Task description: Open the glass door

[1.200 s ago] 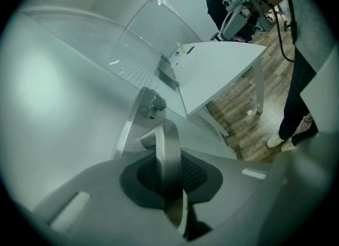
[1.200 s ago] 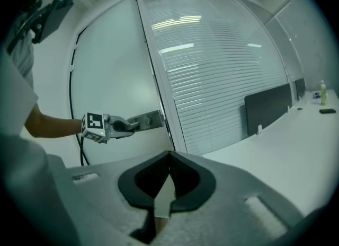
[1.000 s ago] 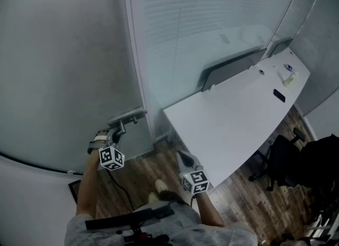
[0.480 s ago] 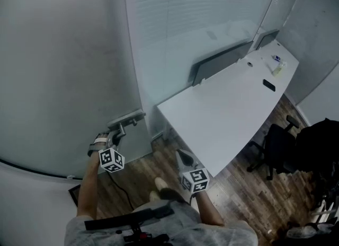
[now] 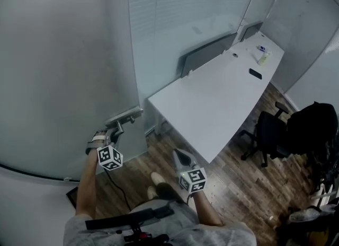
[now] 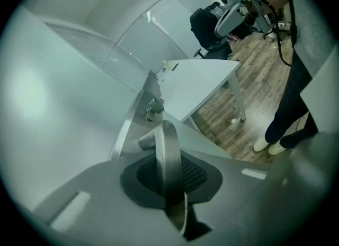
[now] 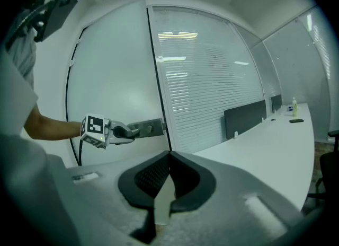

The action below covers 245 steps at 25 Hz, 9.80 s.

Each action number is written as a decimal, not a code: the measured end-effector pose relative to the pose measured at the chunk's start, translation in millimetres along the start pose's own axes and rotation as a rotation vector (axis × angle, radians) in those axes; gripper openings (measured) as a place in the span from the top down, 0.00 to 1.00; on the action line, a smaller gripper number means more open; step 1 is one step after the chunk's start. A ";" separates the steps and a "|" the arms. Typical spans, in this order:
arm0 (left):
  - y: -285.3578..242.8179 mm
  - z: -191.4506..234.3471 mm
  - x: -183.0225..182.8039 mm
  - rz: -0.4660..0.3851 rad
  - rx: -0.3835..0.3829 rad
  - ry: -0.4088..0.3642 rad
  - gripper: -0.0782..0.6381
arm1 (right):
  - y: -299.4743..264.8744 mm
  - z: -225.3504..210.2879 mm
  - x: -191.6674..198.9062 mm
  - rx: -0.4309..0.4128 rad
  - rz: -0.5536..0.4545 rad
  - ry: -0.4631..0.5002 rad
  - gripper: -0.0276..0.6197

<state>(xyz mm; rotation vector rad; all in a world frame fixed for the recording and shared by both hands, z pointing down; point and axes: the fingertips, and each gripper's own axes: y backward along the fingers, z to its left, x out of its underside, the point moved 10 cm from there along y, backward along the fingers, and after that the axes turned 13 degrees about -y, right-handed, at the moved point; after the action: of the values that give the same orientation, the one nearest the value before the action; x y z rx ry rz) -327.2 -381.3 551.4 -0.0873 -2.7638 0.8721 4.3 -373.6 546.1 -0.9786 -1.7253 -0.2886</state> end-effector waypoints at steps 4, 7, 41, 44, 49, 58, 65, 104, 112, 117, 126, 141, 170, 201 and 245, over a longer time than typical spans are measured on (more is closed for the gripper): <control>2.4 -11.3 -5.1 -0.019 0.001 -0.013 0.84 | 17.8 3.5 11.7 0.031 -0.024 0.010 0.95; 7.1 -15.8 -9.7 -0.030 0.008 -0.018 0.84 | 33.0 5.7 13.6 0.057 -0.041 0.002 0.95; 92.9 -97.8 -62.0 -0.140 0.037 -0.115 0.84 | 162.0 17.1 65.7 0.137 -0.090 -0.024 0.95; 102.1 -106.1 -66.1 -0.150 0.044 -0.126 0.85 | 175.2 20.0 68.5 0.141 -0.092 -0.019 0.95; 118.0 -118.2 -70.1 -0.161 0.046 -0.143 0.85 | 194.5 26.8 76.8 0.146 -0.109 -0.016 0.95; 146.4 -140.4 -78.4 -0.168 0.057 -0.166 0.85 | 232.4 42.2 98.9 0.165 -0.126 -0.023 0.95; 163.3 -155.6 -81.6 -0.195 0.069 -0.187 0.85 | 260.5 55.4 117.4 0.187 -0.134 -0.034 0.95; 282.0 -242.2 -94.8 -0.265 0.109 -0.339 0.85 | 384.0 140.6 187.2 0.265 -0.161 -0.063 0.95; 310.6 -263.3 -96.1 -0.306 0.121 -0.370 0.85 | 405.4 178.0 211.5 0.304 -0.180 -0.081 0.95; 326.8 -274.8 -92.1 -0.334 0.126 -0.387 0.85 | 409.0 206.9 222.3 0.313 -0.200 -0.078 0.95; 352.1 -292.0 -87.4 -0.373 0.129 -0.422 0.85 | 431.3 240.7 238.7 0.349 -0.210 -0.080 0.95; 402.0 -326.1 -72.6 -0.447 0.135 -0.478 0.85 | 466.0 287.2 274.8 0.396 -0.234 -0.101 0.95; 492.3 -381.5 -37.0 -0.518 0.149 -0.585 0.86 | 529.9 345.3 327.6 0.428 -0.202 -0.124 0.95; 560.6 -418.3 0.7 -0.456 0.251 -0.696 0.86 | 569.7 354.9 349.8 0.460 -0.231 -0.149 0.95; 642.1 -387.7 -16.2 -0.718 0.237 0.158 0.59 | 568.5 366.4 353.9 0.420 -0.245 -0.152 0.95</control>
<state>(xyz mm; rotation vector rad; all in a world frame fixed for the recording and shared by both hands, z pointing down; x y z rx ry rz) -225.9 359.4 487.8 0.7848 -2.2465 0.9090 139.4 377.5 562.9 -0.4938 -1.9452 -0.0023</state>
